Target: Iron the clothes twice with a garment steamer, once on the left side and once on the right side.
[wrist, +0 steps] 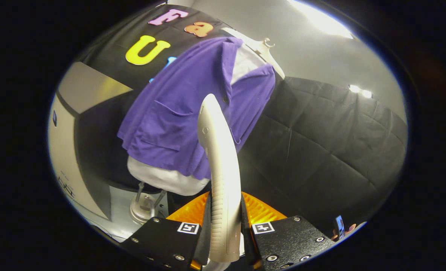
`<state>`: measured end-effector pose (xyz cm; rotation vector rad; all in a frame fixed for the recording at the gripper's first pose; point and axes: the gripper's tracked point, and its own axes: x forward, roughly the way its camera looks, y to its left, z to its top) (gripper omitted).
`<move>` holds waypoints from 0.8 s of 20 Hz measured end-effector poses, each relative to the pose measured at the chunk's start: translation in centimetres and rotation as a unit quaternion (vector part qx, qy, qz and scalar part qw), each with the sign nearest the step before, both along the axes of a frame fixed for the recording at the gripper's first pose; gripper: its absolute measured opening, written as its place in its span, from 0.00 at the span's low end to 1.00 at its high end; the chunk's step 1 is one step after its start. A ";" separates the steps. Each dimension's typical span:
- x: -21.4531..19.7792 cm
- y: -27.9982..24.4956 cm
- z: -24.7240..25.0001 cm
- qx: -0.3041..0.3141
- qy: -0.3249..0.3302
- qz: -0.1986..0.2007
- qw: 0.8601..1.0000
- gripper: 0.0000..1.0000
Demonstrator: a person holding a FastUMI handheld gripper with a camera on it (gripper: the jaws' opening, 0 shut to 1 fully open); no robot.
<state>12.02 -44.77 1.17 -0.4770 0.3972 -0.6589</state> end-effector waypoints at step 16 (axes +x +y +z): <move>2.9 27.6 3.9 0.032 -0.034 0.090 0.995 0.36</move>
